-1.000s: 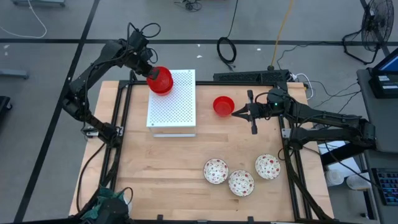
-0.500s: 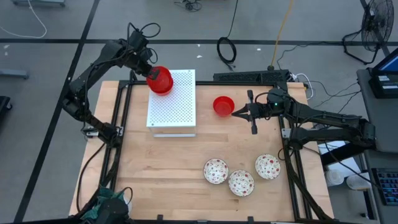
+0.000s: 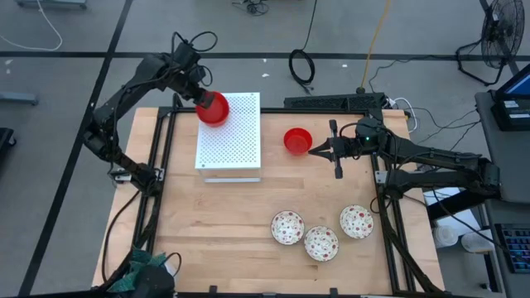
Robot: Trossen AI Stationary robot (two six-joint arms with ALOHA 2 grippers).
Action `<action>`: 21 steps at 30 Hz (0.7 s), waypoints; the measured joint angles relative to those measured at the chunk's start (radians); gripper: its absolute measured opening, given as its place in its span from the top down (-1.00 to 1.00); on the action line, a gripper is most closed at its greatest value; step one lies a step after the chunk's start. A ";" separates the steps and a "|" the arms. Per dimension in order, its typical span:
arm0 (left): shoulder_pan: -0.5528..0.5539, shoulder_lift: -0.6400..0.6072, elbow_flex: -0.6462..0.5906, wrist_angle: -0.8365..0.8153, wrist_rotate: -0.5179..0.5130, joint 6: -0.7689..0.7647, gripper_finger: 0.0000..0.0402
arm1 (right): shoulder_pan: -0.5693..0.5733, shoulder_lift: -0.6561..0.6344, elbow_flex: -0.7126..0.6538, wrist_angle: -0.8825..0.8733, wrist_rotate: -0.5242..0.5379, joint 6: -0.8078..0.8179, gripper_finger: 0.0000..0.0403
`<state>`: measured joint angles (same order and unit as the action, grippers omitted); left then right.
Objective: Pick & Place Mini bowls
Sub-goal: Stack the bottom red bowl on top of the red bowl on the shelf
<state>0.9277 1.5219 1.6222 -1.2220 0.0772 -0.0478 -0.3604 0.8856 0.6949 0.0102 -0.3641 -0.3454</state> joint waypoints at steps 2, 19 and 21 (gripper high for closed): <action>-0.007 0.000 0.000 0.011 0.000 0.026 0.27 | 0.000 0.000 0.000 0.000 0.000 0.000 1.00; -0.007 0.000 0.087 0.032 0.031 0.131 0.09 | 0.000 0.000 -0.018 0.021 0.000 -0.008 1.00; -0.007 0.000 0.087 0.066 0.104 0.165 0.14 | 0.000 0.001 -0.033 0.029 0.001 -0.017 1.00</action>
<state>0.9203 1.5219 1.7092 -1.1560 0.1811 0.1170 -0.3607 0.8864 0.6621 0.0395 -0.3634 -0.3629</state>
